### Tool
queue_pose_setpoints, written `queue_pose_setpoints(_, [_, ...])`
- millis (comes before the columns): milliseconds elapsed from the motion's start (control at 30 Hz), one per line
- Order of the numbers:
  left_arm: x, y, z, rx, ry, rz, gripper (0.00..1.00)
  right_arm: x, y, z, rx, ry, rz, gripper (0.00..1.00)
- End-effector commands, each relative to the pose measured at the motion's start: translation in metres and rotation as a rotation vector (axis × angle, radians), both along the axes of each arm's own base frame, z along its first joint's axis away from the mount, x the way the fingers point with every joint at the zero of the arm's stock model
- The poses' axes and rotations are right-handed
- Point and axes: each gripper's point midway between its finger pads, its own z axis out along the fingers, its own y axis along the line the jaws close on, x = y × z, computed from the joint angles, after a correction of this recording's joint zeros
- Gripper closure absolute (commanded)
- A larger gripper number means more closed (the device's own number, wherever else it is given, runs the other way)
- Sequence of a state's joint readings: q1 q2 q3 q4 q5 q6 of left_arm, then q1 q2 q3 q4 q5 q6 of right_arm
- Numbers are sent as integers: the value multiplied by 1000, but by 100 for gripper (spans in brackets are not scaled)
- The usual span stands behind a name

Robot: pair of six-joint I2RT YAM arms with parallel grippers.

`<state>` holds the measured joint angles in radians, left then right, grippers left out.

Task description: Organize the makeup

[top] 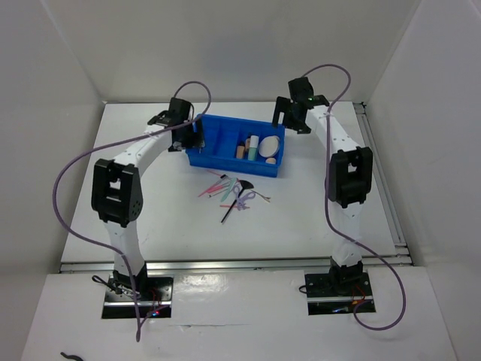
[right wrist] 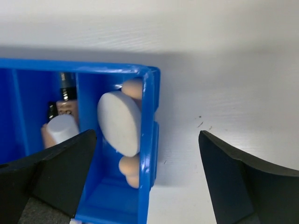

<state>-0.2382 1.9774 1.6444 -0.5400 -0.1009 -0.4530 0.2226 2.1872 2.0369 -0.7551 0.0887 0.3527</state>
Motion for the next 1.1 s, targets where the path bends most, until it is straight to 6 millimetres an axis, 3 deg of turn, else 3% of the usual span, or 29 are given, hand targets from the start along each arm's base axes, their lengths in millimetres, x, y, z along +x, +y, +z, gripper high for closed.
queue_pose_setpoints(0, [-18,25,63,93,-116,106,9,-14,4,75,39,-120,30,2])
queue_pose_setpoints(33, [-24,31,71,136,-141,131,9,-20,1,80,39,-125,17,2])
queue_pose_setpoints(67, [-34,29,91,149,-187,120,12,-24,1,86,48,-138,10,2])
queue_pose_setpoints(133, [-58,1,82,146,-181,-4,21,-45,-5,94,53,-152,-5,3])
queue_pose_setpoints(167, [-65,-16,92,134,-230,-114,26,-53,-5,95,67,-151,-6,4])
queue_pose_setpoints(200, [-79,-44,85,111,-220,-228,37,-66,-8,79,58,-113,-7,6])
queue_pose_setpoints(233, [-95,-60,66,86,-170,-311,43,-76,-8,93,80,-142,-8,8])
queue_pose_setpoints(267, [-104,-72,61,67,-154,-344,48,-82,-7,93,97,-144,-8,10])
queue_pose_setpoints(300, [-114,-92,41,64,-103,-405,52,-93,-10,79,90,-113,-9,12])
queue_pose_setpoints(333, [-122,-101,30,55,-63,-422,56,-101,-11,86,93,-129,-8,15])
queue_pose_setpoints(400, [-133,-127,18,34,-17,-450,56,-109,-13,80,89,-111,-9,17])
queue_pose_setpoints(433, [-137,-133,0,42,27,-453,48,-112,-14,82,89,-111,-9,17])
queue_pose_setpoints(500, [-140,-146,-11,26,54,-441,38,-115,-17,77,74,-95,-18,17])
queue_pose_setpoints(600, [-134,-150,-33,23,80,-401,33,-118,-18,77,68,-94,-11,18])
queue_pose_setpoints(833, [-134,-146,-81,99,166,-364,43,-116,-18,69,58,-76,-5,18])
queue_pose_setpoints(1067, [-129,-134,-98,164,190,-349,48,-114,-18,66,52,-77,2,18])
